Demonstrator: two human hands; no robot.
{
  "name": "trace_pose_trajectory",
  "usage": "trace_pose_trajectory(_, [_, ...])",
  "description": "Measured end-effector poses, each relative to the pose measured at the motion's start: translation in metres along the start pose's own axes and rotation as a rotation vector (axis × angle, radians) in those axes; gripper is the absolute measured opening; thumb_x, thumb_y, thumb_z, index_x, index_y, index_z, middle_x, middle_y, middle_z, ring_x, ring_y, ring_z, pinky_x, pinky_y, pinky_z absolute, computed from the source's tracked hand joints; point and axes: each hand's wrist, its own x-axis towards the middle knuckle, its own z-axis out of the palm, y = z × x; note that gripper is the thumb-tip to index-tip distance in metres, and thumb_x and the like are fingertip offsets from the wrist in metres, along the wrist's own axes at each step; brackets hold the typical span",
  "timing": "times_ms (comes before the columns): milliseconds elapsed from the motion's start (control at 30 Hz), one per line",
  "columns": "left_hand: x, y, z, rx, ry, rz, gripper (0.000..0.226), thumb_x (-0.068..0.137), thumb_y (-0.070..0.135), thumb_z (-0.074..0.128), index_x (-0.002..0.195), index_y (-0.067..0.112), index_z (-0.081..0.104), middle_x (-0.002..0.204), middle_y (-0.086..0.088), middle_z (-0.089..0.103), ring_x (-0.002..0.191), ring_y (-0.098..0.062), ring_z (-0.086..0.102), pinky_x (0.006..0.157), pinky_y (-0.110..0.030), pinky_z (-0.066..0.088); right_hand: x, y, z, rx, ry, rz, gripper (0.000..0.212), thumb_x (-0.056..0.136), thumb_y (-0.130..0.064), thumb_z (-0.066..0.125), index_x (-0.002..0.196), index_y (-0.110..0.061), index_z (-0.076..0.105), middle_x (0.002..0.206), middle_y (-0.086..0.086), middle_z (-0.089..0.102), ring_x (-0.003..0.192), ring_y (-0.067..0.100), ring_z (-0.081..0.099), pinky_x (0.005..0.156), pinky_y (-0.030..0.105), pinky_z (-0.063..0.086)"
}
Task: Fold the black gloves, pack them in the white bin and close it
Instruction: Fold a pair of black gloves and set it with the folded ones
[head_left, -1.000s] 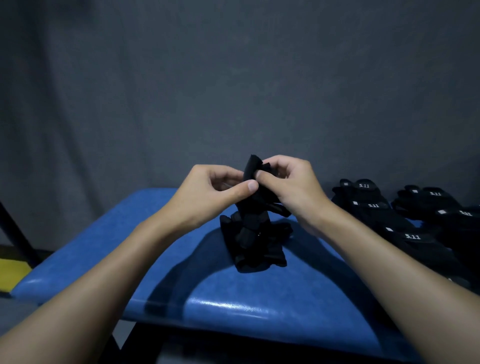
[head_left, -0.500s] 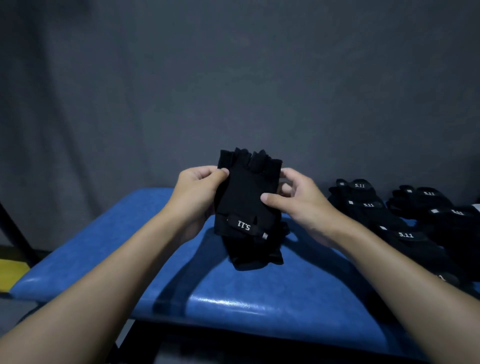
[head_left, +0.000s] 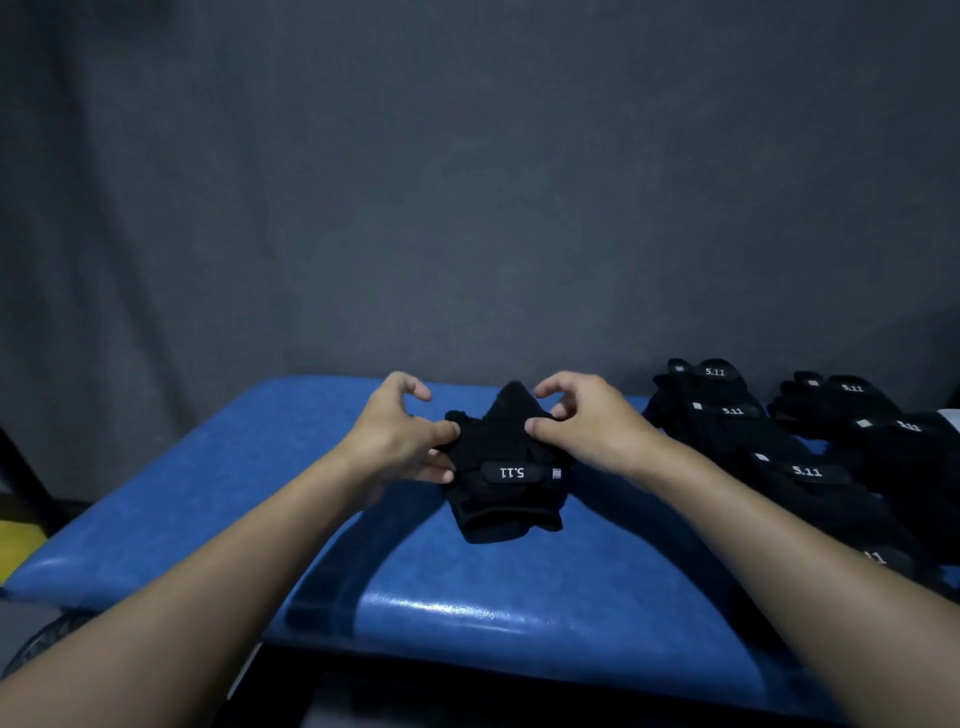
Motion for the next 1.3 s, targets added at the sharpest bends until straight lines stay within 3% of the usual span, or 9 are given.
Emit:
trace_pose_trajectory(167, [0.004, 0.007, -0.002, 0.005, 0.010, 0.037, 0.006, 0.092, -0.005, 0.061, 0.096, -0.003, 0.063, 0.075, -0.016, 0.063, 0.047, -0.015, 0.060, 0.048, -0.025, 0.055, 0.003, -0.004, 0.001, 0.138, 0.055, -0.013, 0.027, 0.083, -0.024, 0.076, 0.108, -0.022, 0.065, 0.083, -0.001, 0.058, 0.071, 0.012, 0.056, 0.071, 0.027, 0.047])
trace_pose_trajectory(467, [-0.001, -0.007, -0.006, 0.374, -0.112, 0.024, 0.021, 0.088, 0.016, 0.073, 0.103, 0.006, 0.061, 0.081, -0.010, 0.064, 0.059, -0.016, 0.061, 0.055, -0.028, 0.055, -0.015, -0.005, 0.000, 0.003, -0.109, 0.064, 0.044, 0.087, -0.026, 0.072, 0.128, -0.022, 0.056, 0.116, 0.000, 0.056, 0.084, 0.017, 0.062, 0.063, 0.022, 0.051])
trace_pose_trajectory(633, [-0.004, -0.008, -0.008, 0.507, -0.139, 0.087, 0.034, 0.086, 0.033, 0.075, 0.112, 0.018, 0.061, 0.087, -0.003, 0.051, 0.071, -0.016, 0.056, 0.065, -0.032, 0.057, -0.031, -0.001, 0.005, 0.030, 0.058, 0.118, 0.042, 0.087, -0.031, 0.071, 0.126, -0.023, 0.057, 0.124, 0.000, 0.054, 0.114, 0.020, 0.054, 0.090, 0.030, 0.045])
trace_pose_trajectory(733, [-0.007, -0.009, -0.009, 0.671, -0.106, 0.202, 0.033, 0.085, 0.043, 0.072, 0.112, 0.026, 0.064, 0.096, 0.002, 0.046, 0.075, -0.008, 0.053, 0.066, -0.018, 0.043, -0.047, 0.004, 0.018, 0.026, 0.110, 0.127, 0.048, 0.086, -0.042, 0.069, 0.128, -0.024, 0.053, 0.126, 0.001, 0.049, 0.116, 0.019, 0.051, 0.098, 0.033, 0.043])
trace_pose_trajectory(833, [-0.012, -0.008, -0.008, 0.706, -0.123, 0.306, 0.025, 0.087, 0.041, 0.071, 0.108, 0.026, 0.069, 0.102, 0.003, 0.050, 0.091, -0.010, 0.057, 0.066, -0.004, 0.039, -0.062, 0.009, 0.027, 0.020, 0.200, 0.087, 0.045, 0.085, -0.045, 0.068, 0.123, -0.025, 0.054, 0.118, -0.004, 0.045, 0.113, 0.018, 0.052, 0.098, 0.035, 0.045])
trace_pose_trajectory(900, [-0.016, -0.006, -0.008, 0.689, -0.156, 0.354, 0.019, 0.087, 0.039, 0.071, 0.103, 0.029, 0.071, 0.107, 0.002, 0.052, 0.093, -0.013, 0.058, 0.067, 0.001, 0.037, -0.070, 0.010, 0.029, 0.040, 0.175, 0.018, 0.035, 0.085, -0.040, 0.070, 0.116, -0.026, 0.060, 0.109, -0.008, 0.048, 0.102, 0.011, 0.055, 0.088, 0.023, 0.043])
trace_pose_trajectory(1033, [-0.021, -0.005, -0.011, 0.652, -0.288, 0.369, 0.023, 0.080, 0.036, 0.079, 0.100, 0.036, 0.071, 0.107, 0.002, 0.060, 0.094, -0.013, 0.060, 0.074, -0.006, 0.043, -0.080, 0.011, 0.026, 0.070, 0.047, -0.092, 0.031, 0.084, -0.028, 0.073, 0.114, -0.029, 0.063, 0.108, -0.013, 0.054, 0.097, 0.000, 0.056, 0.081, 0.004, 0.037])
trace_pose_trajectory(1167, [-0.022, -0.007, -0.011, 0.617, -0.364, 0.391, 0.032, 0.076, 0.024, 0.085, 0.103, 0.031, 0.070, 0.102, -0.001, 0.067, 0.093, -0.017, 0.062, 0.076, -0.018, 0.053, -0.080, 0.014, 0.027, 0.120, 0.105, -0.109, 0.027, 0.082, -0.020, 0.076, 0.106, -0.026, 0.066, 0.101, -0.008, 0.061, 0.091, 0.007, 0.060, 0.083, 0.017, 0.045])
trace_pose_trajectory(1300, [-0.024, -0.007, -0.008, 0.616, -0.366, 0.450, 0.026, 0.078, 0.018, 0.084, 0.099, 0.027, 0.072, 0.083, 0.014, 0.068, 0.076, 0.001, 0.062, 0.070, -0.018, 0.050, -0.082, 0.012, 0.027, 0.133, 0.183, -0.116, 0.014, 0.084, -0.024, 0.075, 0.096, -0.029, 0.069, 0.091, -0.010, 0.065, 0.084, 0.003, 0.060, 0.075, 0.011, 0.043])
